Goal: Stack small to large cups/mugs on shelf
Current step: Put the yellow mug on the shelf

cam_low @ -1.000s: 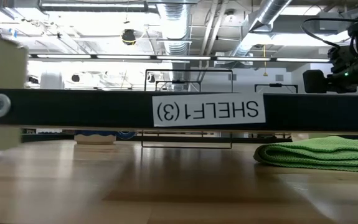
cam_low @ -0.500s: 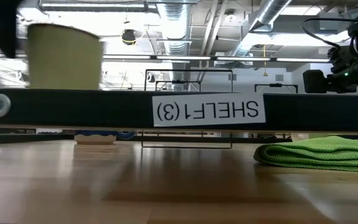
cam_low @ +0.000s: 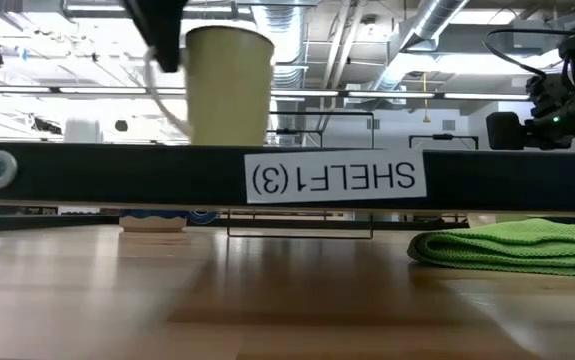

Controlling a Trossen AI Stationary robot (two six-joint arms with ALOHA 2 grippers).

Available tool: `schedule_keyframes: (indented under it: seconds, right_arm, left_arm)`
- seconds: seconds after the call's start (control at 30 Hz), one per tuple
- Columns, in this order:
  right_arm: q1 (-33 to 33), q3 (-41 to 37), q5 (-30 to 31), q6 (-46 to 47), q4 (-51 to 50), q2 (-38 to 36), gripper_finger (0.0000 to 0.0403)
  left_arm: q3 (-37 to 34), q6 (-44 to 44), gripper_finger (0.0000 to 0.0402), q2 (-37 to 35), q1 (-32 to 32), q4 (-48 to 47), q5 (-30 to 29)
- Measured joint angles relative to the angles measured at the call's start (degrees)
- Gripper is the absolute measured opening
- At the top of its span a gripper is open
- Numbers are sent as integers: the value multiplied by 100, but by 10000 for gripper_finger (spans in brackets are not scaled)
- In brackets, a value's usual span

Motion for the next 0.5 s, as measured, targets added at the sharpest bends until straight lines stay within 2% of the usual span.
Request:
schedule_keyframes:
  seconds: [0.2,0.37,0.5]
  right_arm:
    - [0,1,-2,-1,-1,0,245]
    - [0,1,-2,-2,-1,0,245]
    - [1,1,-2,-2,-1,0,245]
  left_arm:
    - [365,1309,43,-2,662,273,3]
    - [390,2551,44,0,1254,877,437]
    - [392,3174,43,0,1664,1331,583]
